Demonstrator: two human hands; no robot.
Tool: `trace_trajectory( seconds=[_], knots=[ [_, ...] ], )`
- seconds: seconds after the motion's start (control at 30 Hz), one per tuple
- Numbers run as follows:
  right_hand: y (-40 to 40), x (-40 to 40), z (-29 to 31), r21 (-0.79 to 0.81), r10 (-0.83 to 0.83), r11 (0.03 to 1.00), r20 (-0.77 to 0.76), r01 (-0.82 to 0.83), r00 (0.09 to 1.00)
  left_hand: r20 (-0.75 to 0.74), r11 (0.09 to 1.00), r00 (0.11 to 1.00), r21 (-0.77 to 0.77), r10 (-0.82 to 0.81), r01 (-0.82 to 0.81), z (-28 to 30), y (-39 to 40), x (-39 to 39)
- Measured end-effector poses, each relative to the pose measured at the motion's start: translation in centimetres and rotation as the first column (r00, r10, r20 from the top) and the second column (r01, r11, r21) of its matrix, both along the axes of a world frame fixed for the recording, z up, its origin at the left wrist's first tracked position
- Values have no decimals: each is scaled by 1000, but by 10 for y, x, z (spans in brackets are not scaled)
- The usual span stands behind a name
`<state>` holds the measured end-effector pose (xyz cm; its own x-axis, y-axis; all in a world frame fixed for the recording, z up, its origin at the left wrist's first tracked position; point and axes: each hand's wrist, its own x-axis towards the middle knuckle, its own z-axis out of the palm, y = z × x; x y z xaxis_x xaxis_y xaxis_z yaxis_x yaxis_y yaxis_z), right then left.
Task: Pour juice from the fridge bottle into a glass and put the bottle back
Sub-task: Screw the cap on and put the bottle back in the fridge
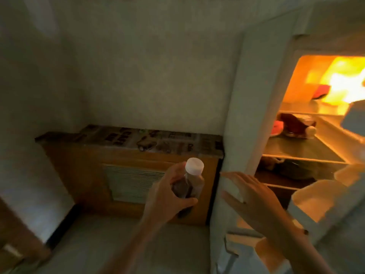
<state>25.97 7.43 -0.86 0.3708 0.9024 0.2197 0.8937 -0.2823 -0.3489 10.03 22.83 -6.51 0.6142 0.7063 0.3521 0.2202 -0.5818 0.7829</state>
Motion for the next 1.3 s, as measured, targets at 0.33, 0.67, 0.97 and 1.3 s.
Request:
trace_trajectory(
  seconds=[0.33, 0.67, 0.97, 1.3],
  knots=[
    [-19, 15, -3, 62, -564, 823, -29, 565, 825, 198, 705, 732, -195, -652, 682, 40, 31, 161],
    [-48, 20, -3, 34, -730, 679, -77, 734, 679, 309, 327, 384, -220, -870, 919, 64, -38, 275],
    [-38, 21, -7, 14, -870, 493, 17, 870, 493, 309, -58, 54, -340, -950, 939, 56, -73, 335],
    [-19, 17, -11, -14, -950, 314, -2, 949, 314, 247, -245, -158, -379, -956, 892, 37, -87, 352]
  ],
)
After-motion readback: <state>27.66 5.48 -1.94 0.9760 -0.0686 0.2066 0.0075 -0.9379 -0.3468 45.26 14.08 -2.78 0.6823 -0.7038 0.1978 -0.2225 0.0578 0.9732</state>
